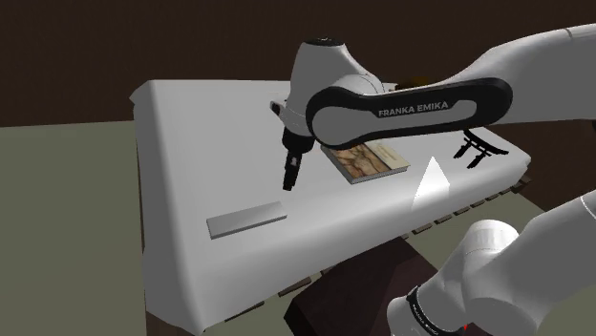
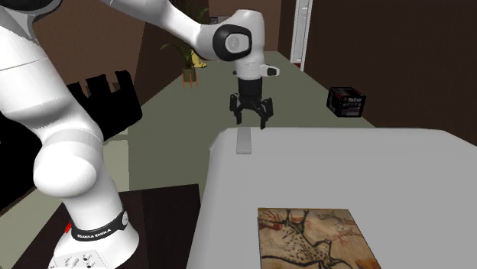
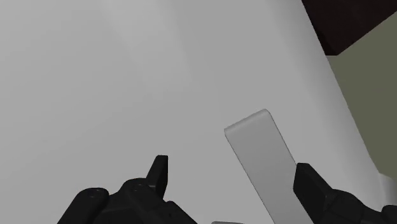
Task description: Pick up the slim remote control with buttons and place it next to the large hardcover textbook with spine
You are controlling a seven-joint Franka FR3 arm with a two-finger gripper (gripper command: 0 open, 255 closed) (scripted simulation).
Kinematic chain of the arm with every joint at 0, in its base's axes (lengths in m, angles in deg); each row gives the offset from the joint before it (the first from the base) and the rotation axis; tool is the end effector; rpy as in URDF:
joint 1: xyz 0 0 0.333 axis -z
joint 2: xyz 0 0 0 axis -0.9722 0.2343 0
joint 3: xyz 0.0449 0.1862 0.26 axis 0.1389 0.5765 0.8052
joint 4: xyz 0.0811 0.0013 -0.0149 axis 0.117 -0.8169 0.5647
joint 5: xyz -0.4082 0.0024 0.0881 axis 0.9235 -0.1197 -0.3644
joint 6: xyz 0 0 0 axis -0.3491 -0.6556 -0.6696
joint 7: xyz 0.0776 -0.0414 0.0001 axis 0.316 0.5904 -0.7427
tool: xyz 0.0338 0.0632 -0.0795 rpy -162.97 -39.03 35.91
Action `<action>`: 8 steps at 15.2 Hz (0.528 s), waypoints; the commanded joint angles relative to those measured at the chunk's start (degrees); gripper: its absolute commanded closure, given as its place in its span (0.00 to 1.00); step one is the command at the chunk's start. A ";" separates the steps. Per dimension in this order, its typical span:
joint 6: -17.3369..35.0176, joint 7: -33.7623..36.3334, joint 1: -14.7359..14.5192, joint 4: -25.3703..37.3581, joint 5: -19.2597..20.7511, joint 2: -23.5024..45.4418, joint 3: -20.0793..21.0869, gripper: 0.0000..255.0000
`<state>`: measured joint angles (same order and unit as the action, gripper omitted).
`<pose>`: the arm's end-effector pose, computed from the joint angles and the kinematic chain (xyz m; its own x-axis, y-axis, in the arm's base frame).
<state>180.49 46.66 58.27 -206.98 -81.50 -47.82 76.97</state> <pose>0.4648 0.1957 0.4331 0.6807 0.7326 -0.0045 0.7319 -0.6798 0.0459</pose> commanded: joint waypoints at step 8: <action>8.67 -10.30 -5.18 3.21 -0.37 12.03 4.33 0.00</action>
<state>188.55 37.44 53.69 -204.60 -81.92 -37.22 80.72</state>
